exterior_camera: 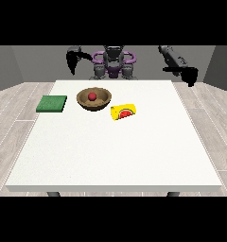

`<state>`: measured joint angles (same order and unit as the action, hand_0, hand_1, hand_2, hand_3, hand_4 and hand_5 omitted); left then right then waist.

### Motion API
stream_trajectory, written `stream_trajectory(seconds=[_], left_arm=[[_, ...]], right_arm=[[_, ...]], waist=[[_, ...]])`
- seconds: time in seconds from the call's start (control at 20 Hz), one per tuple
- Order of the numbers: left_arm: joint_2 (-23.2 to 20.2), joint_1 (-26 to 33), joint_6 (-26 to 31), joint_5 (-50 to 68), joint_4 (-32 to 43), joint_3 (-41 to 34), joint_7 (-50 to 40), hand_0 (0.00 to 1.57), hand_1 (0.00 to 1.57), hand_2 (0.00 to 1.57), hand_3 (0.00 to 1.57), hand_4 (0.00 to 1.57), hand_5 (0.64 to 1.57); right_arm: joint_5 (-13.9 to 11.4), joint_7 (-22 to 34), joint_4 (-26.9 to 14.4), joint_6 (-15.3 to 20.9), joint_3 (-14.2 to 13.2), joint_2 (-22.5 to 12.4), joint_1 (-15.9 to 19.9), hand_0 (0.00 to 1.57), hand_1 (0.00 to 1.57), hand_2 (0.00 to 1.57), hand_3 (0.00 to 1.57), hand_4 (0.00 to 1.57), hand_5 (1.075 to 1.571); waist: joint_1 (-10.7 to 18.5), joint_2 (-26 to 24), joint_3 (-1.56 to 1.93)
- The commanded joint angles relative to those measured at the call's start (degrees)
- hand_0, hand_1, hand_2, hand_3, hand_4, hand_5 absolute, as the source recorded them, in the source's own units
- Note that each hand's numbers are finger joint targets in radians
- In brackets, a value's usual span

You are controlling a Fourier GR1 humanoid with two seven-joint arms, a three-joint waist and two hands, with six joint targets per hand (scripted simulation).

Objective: Pick the cup and pour the ball into the bowl, then pick the bowl and place it on the pad

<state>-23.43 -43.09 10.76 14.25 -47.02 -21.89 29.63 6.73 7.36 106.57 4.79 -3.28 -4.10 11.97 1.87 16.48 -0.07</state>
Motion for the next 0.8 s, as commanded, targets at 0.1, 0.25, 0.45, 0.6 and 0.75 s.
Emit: stream_trajectory(seconds=[0.1, 0.25, 0.45, 0.6, 0.75], left_arm=[[-7.1, -5.9, 1.8, 0.4, -2.9, 0.5, -8.4, 0.00, 0.00, 0.00, 0.00, 0.00, 1.518], [-10.5, -8.7, 2.3, 0.4, -4.9, 0.5, -10.9, 0.00, 0.00, 0.00, 0.00, 0.00, 1.523], [-16.9, -10.7, 5.1, 2.0, -2.7, -1.4, -16.2, 0.00, 0.00, 0.00, 0.00, 0.00, 1.533], [-16.4, -11.2, 3.6, 1.3, -5.0, -0.7, -15.5, 0.00, 0.00, 0.00, 0.00, 0.00, 1.543], [-16.3, -13.2, 3.2, 2.9, -6.0, -1.0, -18.1, 0.00, 0.00, 0.00, 0.00, 0.00, 1.545]], right_arm=[[2.1, -10.7, -15.3, -2.0, -3.3, 1.8, 1.6, 0.00, 0.00, 0.00, 0.00, 0.40, 1.568], [4.5, -16.8, -22.5, -5.6, -6.2, 0.6, 3.1, 0.00, 0.00, 0.00, 0.00, 0.42, 1.570], [5.5, -15.1, -26.7, -7.5, -5.8, 0.3, 3.2, 0.00, 0.00, 0.00, 0.00, 0.34, 1.571], [6.3, -19.7, -34.8, -9.7, -8.2, -1.4, 6.6, 0.00, 0.00, 0.00, 0.00, 0.30, 1.571], [5.7, -23.1, -41.8, -8.6, -9.4, -0.7, 10.2, 0.00, 0.00, 0.00, 0.00, 0.29, 1.570]], waist=[[0.9, 2.0, 0.18], [0.9, 3.8, 0.20], [-1.0, 1.4, 0.13], [-0.9, 3.0, 0.13], [0.0, 3.5, 0.13]])
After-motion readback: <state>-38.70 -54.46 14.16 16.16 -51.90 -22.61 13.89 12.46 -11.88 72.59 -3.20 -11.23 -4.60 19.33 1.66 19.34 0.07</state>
